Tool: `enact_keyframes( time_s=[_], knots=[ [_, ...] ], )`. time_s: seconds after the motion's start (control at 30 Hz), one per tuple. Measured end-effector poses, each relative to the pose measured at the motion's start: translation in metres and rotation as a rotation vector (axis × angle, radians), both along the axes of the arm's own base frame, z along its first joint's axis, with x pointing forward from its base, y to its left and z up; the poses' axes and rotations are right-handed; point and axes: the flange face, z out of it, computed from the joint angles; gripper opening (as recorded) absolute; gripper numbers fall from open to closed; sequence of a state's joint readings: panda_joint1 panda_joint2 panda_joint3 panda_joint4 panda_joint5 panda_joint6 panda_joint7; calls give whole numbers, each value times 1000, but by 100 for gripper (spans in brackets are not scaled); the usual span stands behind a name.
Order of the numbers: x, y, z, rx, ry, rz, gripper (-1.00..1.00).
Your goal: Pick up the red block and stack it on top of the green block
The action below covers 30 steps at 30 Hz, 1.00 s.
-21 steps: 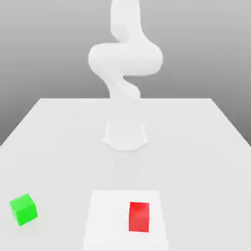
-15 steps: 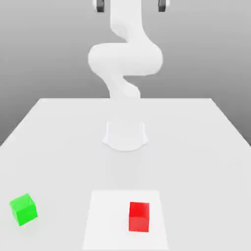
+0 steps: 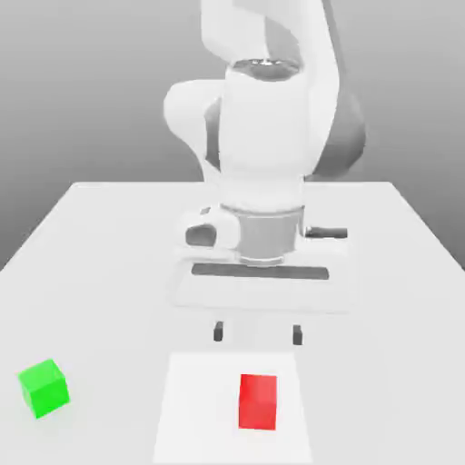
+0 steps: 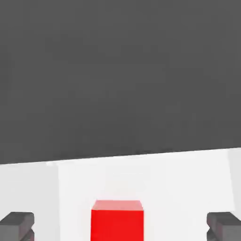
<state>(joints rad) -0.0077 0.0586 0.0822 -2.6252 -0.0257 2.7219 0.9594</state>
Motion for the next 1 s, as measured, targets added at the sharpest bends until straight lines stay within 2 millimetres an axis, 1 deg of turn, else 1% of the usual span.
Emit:
enact_keyframes(
  time_s=[0.07,0.2,0.23,0.4,0.43,0.47,0.53,0.63,0.67,0.7,0.77,0.83,0.9,1.0],
  knots=[
    [-6,1,-29,3,29,-4,0],
    [-8,1,-76,3,38,-6,0],
    [-9,1,-84,3,38,-5,-100],
    [-9,1,-84,3,38,-5,-100],
    [-9,1,-88,3,38,-6,-100],
    [-9,1,-84,3,38,-6,-100],
    [-8,1,-67,3,38,-6,-100],
    [-8,1,-35,3,38,-6,-100],
    [-6,-11,-28,3,38,-38,-100],
    [-3,-31,-22,3,39,-94,-100],
    [2,-84,-14,5,39,-235,-100],
    [0,-138,-8,8,39,-380,-100],
    [-10,-195,-1,11,39,-528,-100],
    [-38,-280,7,18,36,-757,-100]
  ],
)
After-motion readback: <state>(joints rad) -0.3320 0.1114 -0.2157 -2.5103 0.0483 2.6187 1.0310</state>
